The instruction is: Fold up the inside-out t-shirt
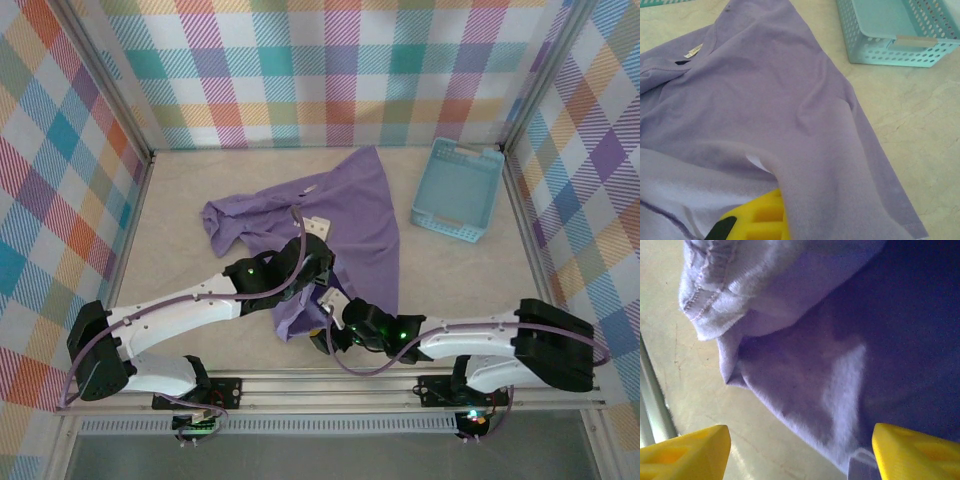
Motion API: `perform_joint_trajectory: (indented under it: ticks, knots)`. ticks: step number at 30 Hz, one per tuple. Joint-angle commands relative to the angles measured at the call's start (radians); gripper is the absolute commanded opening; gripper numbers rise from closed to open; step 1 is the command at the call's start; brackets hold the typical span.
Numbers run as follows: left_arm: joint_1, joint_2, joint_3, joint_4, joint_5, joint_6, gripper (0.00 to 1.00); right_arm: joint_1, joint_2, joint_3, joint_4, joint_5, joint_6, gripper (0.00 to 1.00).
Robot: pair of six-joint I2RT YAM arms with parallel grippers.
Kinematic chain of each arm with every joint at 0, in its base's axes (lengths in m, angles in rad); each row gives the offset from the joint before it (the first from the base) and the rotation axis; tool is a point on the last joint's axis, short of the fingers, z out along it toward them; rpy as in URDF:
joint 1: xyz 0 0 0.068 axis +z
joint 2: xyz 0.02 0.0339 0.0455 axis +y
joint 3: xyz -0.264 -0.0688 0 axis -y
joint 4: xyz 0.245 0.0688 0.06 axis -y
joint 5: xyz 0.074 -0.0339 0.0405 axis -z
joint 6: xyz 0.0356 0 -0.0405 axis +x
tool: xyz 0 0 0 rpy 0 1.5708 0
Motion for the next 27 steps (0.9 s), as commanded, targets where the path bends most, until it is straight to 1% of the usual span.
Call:
perform_joint_trajectory:
  ticks: [1,5,7,10,13,18,23,27]
  knots:
    - [0.013,-0.038,0.043,-0.028,0.019,0.028,0.0,-0.014,0.055,0.016,0.174,-0.011,-0.095,0.75]
    - [0.013,-0.051,0.047,-0.033,0.028,0.034,0.0,-0.045,0.134,0.054,0.182,0.03,-0.079,0.75]
    - [0.013,-0.064,0.045,-0.04,0.03,0.035,0.0,-0.105,0.153,0.054,0.206,0.041,-0.053,0.74]
    - [0.013,-0.083,0.051,-0.045,0.039,0.038,0.0,-0.186,0.18,0.076,0.194,0.056,-0.04,0.75]
    - [0.013,-0.086,0.094,-0.065,0.072,0.039,0.0,-0.248,0.223,0.112,0.214,0.091,-0.047,0.75]
    - [0.012,-0.07,0.184,-0.083,0.137,0.031,0.0,-0.281,0.341,0.251,0.228,0.215,-0.12,0.76]
    - [0.009,-0.037,0.287,-0.108,0.168,0.025,0.0,-0.373,0.443,0.387,0.189,0.223,-0.092,0.77]
    - [0.005,-0.032,0.37,-0.129,0.167,0.031,0.0,-0.441,0.525,0.521,0.081,0.19,-0.049,0.78]
